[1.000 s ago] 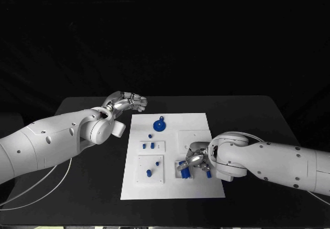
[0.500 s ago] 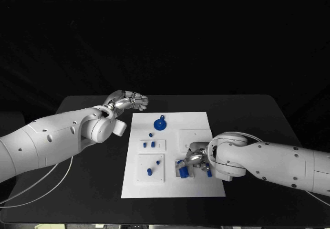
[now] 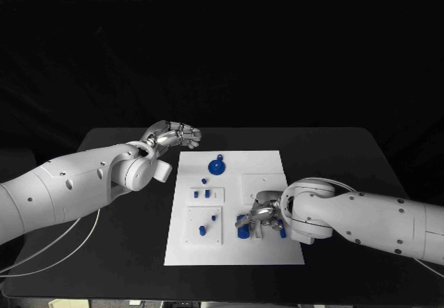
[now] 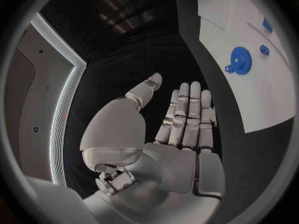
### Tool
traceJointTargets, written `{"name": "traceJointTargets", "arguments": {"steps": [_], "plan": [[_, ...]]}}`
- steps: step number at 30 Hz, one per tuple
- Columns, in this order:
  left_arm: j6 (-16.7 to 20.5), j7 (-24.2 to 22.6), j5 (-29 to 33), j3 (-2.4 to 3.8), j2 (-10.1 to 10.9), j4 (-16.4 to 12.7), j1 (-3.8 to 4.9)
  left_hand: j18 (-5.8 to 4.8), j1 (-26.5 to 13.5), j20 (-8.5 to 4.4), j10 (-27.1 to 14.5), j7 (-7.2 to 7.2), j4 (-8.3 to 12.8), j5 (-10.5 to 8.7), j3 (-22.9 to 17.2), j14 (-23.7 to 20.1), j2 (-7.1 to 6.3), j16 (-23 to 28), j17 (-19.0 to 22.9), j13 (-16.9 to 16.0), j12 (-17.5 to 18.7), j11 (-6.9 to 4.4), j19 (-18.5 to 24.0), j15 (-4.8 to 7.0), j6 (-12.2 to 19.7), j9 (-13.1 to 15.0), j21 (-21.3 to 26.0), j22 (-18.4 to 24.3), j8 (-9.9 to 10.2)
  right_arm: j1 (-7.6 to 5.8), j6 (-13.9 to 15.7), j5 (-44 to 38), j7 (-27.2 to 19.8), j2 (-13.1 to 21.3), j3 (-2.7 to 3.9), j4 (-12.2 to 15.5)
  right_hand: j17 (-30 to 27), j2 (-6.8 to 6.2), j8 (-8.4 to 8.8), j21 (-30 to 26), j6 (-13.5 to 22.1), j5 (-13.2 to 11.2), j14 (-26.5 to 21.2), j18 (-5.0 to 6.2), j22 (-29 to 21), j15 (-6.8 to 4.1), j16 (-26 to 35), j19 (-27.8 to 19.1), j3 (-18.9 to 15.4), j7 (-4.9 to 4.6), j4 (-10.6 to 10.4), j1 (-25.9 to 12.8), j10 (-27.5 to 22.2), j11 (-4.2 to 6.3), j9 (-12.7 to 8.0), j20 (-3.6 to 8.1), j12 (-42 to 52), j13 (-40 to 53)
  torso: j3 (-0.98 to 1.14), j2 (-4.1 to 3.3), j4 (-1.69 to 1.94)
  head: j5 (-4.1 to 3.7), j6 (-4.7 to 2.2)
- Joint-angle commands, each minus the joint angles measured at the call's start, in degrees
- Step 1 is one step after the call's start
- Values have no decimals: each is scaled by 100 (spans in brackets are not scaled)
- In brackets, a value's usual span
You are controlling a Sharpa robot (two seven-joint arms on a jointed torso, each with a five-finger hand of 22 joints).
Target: Assemble the parts on the task board
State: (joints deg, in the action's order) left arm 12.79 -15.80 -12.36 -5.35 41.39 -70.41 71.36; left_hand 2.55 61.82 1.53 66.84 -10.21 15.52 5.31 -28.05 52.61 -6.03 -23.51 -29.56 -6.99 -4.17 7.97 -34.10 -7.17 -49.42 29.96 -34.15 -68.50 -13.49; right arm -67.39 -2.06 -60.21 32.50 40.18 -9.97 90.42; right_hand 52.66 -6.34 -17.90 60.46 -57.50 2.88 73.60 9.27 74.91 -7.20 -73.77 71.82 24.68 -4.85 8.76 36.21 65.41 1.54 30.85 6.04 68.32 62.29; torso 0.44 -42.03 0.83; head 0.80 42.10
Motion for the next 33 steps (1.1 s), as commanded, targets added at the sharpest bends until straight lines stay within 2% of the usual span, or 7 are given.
{"name": "traceJointTargets", "arguments": {"steps": [1, 5, 10, 15, 24, 25, 33], "plan": [[-32, -27, 12, 5, -7, -12, 8, -21, -40, 14, -51, 11, -9, 0, 16, 17, 6, 26, -6, 8, 5, 0, -4, -27, 38, -8, 29, -6, -19, 31, -51, -117, -78, 48, -23, 43, 9, 6, -1, -32, 19, -5, 2, 573, 75, -56, 27, -38, -44, 2, 41, -54, -19, 7, -2, 24, -38, 8, -2, 2, -2, 7, -3], [-33, -26, 12, 5, 0, -9, 8, -21, -41, 15, -50, 11, -10, 0, 16, 17, 5, 27, -8, 8, 5, 0, -4, -27, 39, -8, 29, -8, -19, 39, -168, -108, -420, 189, -23, 182, 18, -13, 11, -35, 8, -5, 7, 573, 72, -58, 40, -31, -54, 5, 258, 71, -5, 9, 1, 39, -44, 24, -2, 0, 3, 9, -27], [-76, -20, 12, 5, 8, -7, 7, -20, -41, 15, -50, 11, -11, 0, 15, 18, 6, 28, -9, 8, 5, 0, -5, -27, 40, -9, 30, -9, -20, 43, 108, -30, -603, 349, -20, 367, 23, -54, 8, -41, -32, -5, 22, 573, 59, -61, 58, 2, 34, 8, 501, 318, 21, 13, 12, 38, -56, 33, 3, 1, -4, 0, -56], [-79, -19, 12, 5, 11, -4, 7, -20, -42, 15, -50, 10, -13, 0, 15, 18, 8, 29, -11, 9, 4, 0, -6, -27, 39, -9, 30, -11, -20, 43, 127, 5, -636, 489, -15, 469, 29, -131, 12, -47, -58, -5, 41, 573, 44, -61, 68, 43, 143, 9, 558, 429, 77, 14, 18, 21, -45, 61, 2, 2, 0, 4, -66], [-80, -26, 12, 4, 10, -9, 6, -20, -41, 15, -49, 10, -14, 0, 14, 19, 10, 31, -13, 9, 4, 0, -6, -27, 38, -9, 31, -13, -22, 43, -8, 51, -600, 521, -16, 459, 33, -146, 12, -48, -69, -5, 48, 573, 40, -62, 69, 57, 178, 11, 581, 468, 94, 15, 21, 16, -42, 70, -2, -1, -1, -6, -52], [-80, -30, 12, 4, 10, -9, 6, -20, -41, 15, -49, 10, -14, 0, 14, 20, 10, 31, -13, 9, 4, 0, -6, -27, 38, -9, 31, -13, -22, 43, 5, 51, -591, 523, -16, 454, 36, -97, 9, -42, -74, -6, 54, 573, 42, -69, 66, 69, 299, 19, 685, 701, 111, 22, 25, 32, -31, 81, -1, 0, -1, -6, -51], [-84, -31, 12, 4, 10, -8, 6, -20, -42, 15, -48, 10, -17, 0, 13, 21, 14, 33, -16, 9, 3, -1, -7, -27, 38, -10, 32, -15, -23, 50, 133, -14, -475, 453, -16, 405, 44, 53, 13, -42, -110, -6, 72, 573, 33, -55, 78, 112, 530, 7, 627, 865, 168, 10, 34, -25, -35, 98, -4, -3, 0, 0, -43]]}}
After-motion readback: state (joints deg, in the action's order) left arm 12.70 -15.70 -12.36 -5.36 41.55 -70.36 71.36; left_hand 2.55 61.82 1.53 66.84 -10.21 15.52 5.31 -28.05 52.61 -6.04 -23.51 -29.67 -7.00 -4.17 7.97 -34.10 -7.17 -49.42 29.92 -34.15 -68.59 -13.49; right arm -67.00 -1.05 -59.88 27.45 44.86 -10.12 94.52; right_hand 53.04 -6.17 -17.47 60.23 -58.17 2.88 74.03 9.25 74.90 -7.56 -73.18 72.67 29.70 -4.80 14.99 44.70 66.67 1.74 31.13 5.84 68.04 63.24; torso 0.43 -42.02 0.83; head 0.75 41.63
